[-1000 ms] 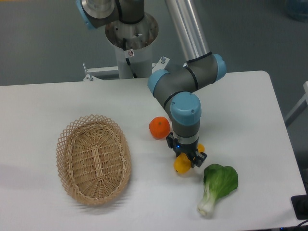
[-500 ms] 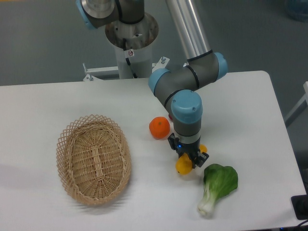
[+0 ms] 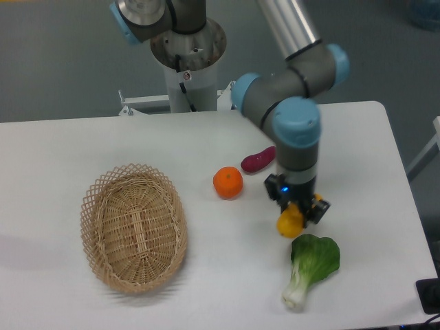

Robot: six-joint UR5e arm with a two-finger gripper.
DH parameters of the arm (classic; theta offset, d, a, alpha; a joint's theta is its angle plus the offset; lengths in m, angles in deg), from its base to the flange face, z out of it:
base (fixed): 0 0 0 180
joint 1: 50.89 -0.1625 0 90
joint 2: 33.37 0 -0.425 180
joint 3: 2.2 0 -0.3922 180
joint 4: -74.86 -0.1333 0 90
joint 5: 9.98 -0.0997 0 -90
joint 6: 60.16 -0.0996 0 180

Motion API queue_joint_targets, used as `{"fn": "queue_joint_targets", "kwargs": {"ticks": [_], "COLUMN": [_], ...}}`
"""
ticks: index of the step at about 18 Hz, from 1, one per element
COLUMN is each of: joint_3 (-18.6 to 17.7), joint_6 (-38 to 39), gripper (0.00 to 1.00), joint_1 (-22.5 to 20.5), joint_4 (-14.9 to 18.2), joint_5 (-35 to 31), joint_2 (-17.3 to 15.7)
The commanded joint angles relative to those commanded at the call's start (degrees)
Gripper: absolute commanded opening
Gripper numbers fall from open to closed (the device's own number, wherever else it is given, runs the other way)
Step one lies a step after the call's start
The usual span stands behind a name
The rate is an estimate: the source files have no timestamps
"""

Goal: Pick up the mango from the table
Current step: 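Lift the held mango up and away from the table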

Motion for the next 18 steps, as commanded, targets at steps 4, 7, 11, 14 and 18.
{"fn": "queue_joint_targets", "kwargs": {"ticks": [4, 7, 11, 14, 18], "joint_3": [5.46, 7.05, 7.05, 7.05, 7.05], "joint_6": [-6.41, -11.24, -17.84, -18.81, -19.26], "gripper": [0.53, 0.53, 0.53, 0.53, 0.53], "joint_1": [-4.57, -8.7, -12.75, -13.46, -13.98], "joint_4": [11.17, 15.05, 17.61, 17.61, 17.52], "joint_5": [0.79, 3.51, 5.45, 5.72, 5.72], "joint_2": [-1.76, -3.34, -4.84, -5.36, -5.37]}}
